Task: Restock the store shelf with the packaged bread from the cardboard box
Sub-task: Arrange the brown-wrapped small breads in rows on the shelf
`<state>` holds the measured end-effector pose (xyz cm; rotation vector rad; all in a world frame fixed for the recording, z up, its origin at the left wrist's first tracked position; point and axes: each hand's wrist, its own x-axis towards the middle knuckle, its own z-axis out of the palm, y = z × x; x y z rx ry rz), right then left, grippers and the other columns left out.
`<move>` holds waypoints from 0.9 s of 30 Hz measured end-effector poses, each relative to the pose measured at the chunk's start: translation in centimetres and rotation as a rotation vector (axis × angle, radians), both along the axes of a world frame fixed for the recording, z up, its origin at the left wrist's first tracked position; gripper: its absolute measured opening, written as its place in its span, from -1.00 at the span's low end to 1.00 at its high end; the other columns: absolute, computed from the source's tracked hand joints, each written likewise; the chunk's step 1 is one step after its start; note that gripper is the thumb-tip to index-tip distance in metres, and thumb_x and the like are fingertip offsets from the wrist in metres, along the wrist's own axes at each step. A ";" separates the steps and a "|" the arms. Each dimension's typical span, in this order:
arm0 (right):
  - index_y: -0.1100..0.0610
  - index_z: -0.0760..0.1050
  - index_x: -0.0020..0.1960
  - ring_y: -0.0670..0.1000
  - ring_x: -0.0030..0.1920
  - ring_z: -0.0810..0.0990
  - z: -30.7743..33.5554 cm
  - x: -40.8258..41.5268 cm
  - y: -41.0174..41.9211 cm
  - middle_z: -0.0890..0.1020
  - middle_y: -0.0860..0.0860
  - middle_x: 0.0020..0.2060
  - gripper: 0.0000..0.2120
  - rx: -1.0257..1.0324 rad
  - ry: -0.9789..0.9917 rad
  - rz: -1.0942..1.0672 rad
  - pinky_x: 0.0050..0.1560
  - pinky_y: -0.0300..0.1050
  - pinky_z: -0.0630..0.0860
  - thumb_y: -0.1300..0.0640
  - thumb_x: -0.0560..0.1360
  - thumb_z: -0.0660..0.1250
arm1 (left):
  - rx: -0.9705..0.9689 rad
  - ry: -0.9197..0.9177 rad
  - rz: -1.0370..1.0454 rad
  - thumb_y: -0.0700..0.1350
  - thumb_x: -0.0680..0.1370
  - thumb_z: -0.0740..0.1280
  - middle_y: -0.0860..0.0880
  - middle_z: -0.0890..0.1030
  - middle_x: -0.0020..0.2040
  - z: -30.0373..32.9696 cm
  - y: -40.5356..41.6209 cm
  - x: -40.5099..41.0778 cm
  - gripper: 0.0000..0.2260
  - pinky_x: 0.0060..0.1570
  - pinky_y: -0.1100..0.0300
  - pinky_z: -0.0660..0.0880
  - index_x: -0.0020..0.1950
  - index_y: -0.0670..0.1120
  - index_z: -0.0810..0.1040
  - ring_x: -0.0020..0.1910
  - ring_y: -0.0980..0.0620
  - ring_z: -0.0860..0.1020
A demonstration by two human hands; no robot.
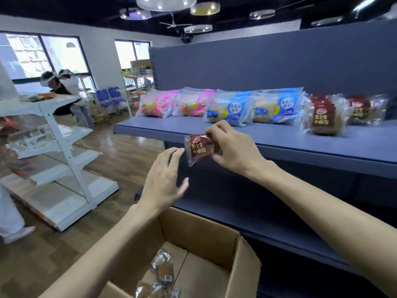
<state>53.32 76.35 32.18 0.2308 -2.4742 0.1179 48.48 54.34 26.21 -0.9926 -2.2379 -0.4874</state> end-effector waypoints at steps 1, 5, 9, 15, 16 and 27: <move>0.06 0.40 0.25 0.19 -0.08 0.60 0.8 0.7 1.7 0.46 -0.02 0.18 -0.55 -0.006 0.014 -0.025 -0.24 0.01 0.53 0.06 0.40 0.42 | 0.010 0.012 -0.032 -0.09 0.38 0.51 -0.14 0.44 0.33 0.8 2.0 0.3 -0.34 0.32 0.04 0.43 0.43 -0.18 0.37 0.29 -0.10 0.42; 0.06 0.42 0.24 0.21 -0.10 0.59 4.0 3.8 8.7 0.46 0.00 0.14 -0.58 -0.008 0.083 -0.141 -0.27 0.02 0.51 0.08 0.42 0.40 | 0.005 0.068 -0.155 -0.11 0.38 0.50 -0.14 0.44 0.33 3.4 10.2 2.1 -0.34 0.33 0.03 0.40 0.43 -0.20 0.37 0.30 -0.14 0.41; 0.08 0.43 0.22 0.22 -0.14 0.60 6.2 8.0 15.7 0.46 0.01 0.15 -0.61 -0.004 0.128 -0.265 -0.25 0.04 0.54 0.10 0.41 0.40 | 0.012 0.102 -0.286 -0.10 0.39 0.48 -0.15 0.44 0.33 5.3 17.9 4.3 -0.36 0.33 0.01 0.41 0.43 -0.19 0.37 0.31 -0.15 0.42; 0.05 0.42 0.23 0.18 -0.15 0.59 7.8 13.8 24.7 0.45 -0.03 0.16 -0.57 -0.027 0.134 -0.447 -0.19 0.06 0.57 0.09 0.40 0.42 | 0.011 0.172 -0.451 -0.11 0.38 0.44 -0.13 0.46 0.29 7.5 28.4 8.4 -0.42 0.29 0.11 0.35 0.38 -0.19 0.41 0.25 -0.13 0.43; 0.05 0.41 0.23 0.18 -0.17 0.58 7.8 14.5 26.1 0.45 -0.03 0.16 -0.58 -0.017 0.129 -0.473 -0.19 0.05 0.56 0.10 0.40 0.41 | 0.011 0.178 -0.468 -0.11 0.38 0.43 -0.13 0.47 0.28 7.7 29.9 9.0 -0.43 0.29 0.12 0.35 0.36 -0.19 0.43 0.24 -0.13 0.43; 0.06 0.41 0.22 0.13 0.10 0.45 7.5 17.1 38.4 0.35 0.05 0.24 -0.54 0.120 0.026 -0.751 -0.20 -0.07 0.36 -0.02 0.39 0.45 | -0.041 0.182 -0.442 -0.12 0.34 0.30 -0.09 0.49 0.07 9.5 41.4 10.8 -0.57 0.02 0.02 0.47 0.21 -0.12 0.47 0.02 -0.14 0.46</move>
